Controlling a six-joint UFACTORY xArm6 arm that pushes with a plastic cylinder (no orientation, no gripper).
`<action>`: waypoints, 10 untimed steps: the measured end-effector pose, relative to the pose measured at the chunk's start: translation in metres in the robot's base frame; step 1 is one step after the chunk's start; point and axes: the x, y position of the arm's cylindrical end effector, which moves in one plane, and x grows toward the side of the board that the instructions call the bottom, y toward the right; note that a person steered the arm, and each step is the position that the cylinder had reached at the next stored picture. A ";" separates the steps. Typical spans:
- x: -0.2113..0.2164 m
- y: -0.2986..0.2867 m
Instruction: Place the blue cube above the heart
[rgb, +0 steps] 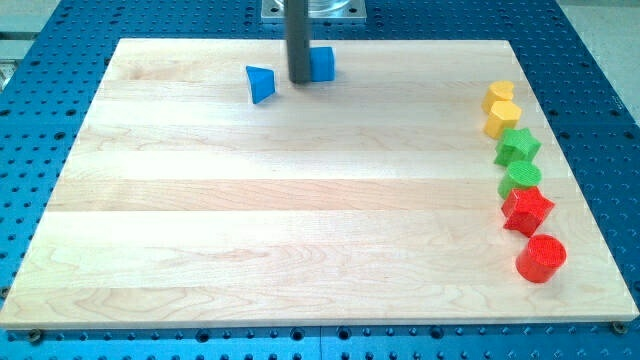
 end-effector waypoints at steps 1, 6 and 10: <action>-0.017 -0.011; -0.050 0.208; -0.028 0.196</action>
